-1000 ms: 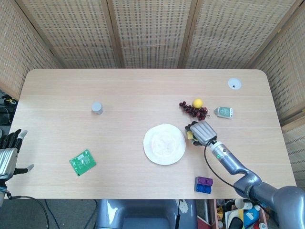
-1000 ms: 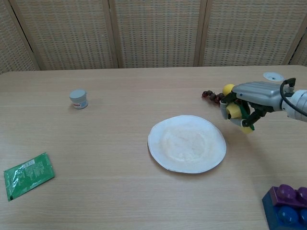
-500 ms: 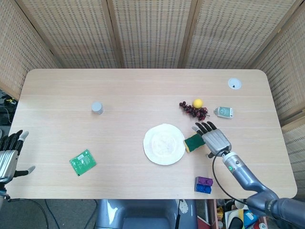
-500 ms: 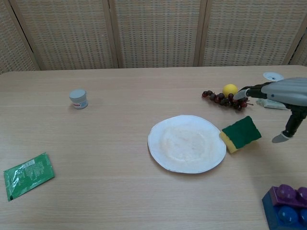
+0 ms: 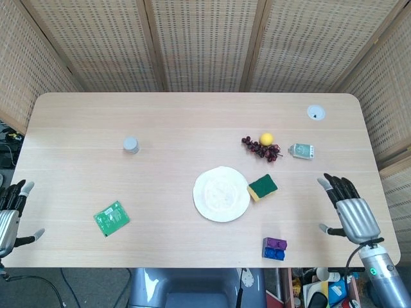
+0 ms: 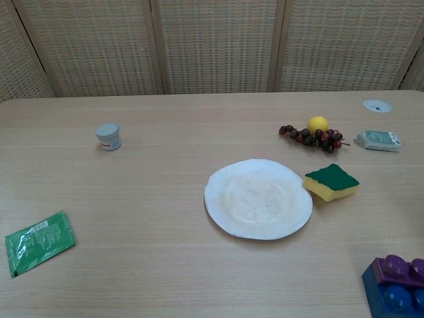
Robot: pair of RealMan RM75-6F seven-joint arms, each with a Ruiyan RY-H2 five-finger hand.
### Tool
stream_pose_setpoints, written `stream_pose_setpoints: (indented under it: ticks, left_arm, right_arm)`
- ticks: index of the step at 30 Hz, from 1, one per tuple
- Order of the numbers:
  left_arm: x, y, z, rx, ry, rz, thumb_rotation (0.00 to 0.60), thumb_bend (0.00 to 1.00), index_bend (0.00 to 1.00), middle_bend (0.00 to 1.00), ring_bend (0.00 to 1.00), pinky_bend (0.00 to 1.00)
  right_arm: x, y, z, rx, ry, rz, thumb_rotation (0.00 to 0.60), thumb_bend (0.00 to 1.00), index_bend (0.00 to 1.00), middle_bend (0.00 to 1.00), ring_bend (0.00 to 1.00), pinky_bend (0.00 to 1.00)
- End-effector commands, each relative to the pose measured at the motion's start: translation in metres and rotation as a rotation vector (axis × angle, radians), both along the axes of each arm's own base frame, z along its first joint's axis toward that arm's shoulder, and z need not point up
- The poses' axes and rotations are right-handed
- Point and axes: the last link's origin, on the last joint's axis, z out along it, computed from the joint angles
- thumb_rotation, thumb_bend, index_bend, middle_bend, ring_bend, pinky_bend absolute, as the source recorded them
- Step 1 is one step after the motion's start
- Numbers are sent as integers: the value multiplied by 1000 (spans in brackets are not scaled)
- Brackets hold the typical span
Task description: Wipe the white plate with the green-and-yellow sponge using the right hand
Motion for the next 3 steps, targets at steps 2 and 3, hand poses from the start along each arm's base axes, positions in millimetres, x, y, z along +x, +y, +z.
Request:
stream_pose_setpoints:
  ticks: [2, 3]
  left_arm:
    - [2, -7, 0, 9, 3, -10, 600, 0, 0, 0, 0, 0]
    - [2, -8, 0, 10, 3, -12, 600, 0, 0, 0, 0, 0]
  right_arm:
    - [-4, 19, 2, -76, 68, 3, 600, 0, 0, 0, 0, 0]
    - [-4, 21, 1, -89, 76, 2, 600, 0, 0, 0, 0, 0]
